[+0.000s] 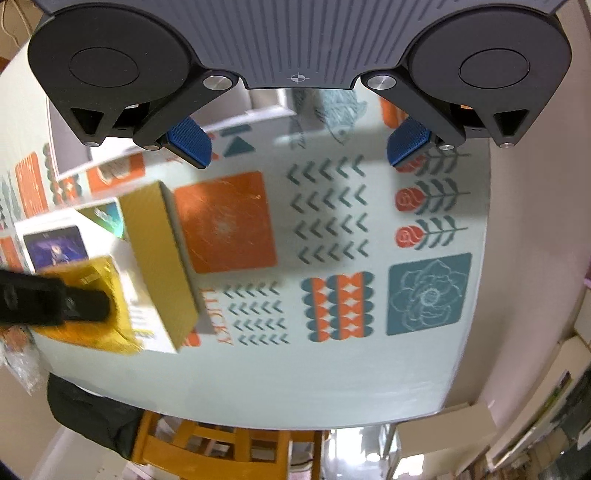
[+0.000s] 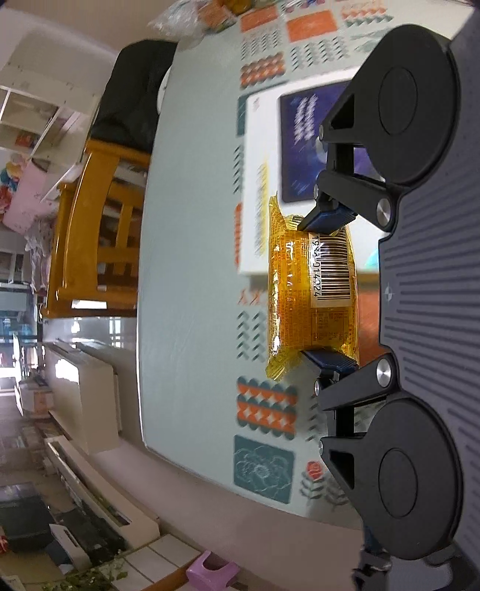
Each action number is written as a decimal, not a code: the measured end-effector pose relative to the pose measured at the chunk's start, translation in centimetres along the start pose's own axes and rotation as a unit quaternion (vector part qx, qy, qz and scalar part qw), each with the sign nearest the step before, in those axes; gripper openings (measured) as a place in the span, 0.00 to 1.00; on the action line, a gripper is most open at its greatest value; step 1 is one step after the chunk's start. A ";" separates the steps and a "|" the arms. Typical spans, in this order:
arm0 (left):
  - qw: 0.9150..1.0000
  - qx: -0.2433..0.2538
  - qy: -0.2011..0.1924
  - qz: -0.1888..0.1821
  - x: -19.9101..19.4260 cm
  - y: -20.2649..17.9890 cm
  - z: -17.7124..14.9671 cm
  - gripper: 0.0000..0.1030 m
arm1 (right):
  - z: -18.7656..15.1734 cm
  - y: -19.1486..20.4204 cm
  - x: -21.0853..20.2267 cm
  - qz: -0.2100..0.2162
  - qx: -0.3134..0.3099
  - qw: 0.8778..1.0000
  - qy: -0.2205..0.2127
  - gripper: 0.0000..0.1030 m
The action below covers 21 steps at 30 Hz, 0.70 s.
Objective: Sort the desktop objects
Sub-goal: 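Lift the snack pack with the right gripper and carry it over the white box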
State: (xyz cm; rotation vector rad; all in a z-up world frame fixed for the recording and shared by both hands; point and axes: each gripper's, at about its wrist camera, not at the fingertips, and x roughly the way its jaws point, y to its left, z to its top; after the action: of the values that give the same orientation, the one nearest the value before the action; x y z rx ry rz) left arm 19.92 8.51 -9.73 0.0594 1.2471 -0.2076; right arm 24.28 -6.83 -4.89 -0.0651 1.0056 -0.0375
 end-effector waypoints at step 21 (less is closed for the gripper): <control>1.000 0.008 0.020 0.010 -1.7 -6.9 -6.2 1.00 | -10.7 -6.0 -4.3 0.022 0.038 0.998 0.047 0.78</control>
State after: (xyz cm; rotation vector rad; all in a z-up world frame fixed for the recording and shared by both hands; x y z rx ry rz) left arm 12.35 2.91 -9.63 0.0907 1.2834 -0.1996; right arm 12.91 -12.98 -6.53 0.0292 1.0977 -0.0389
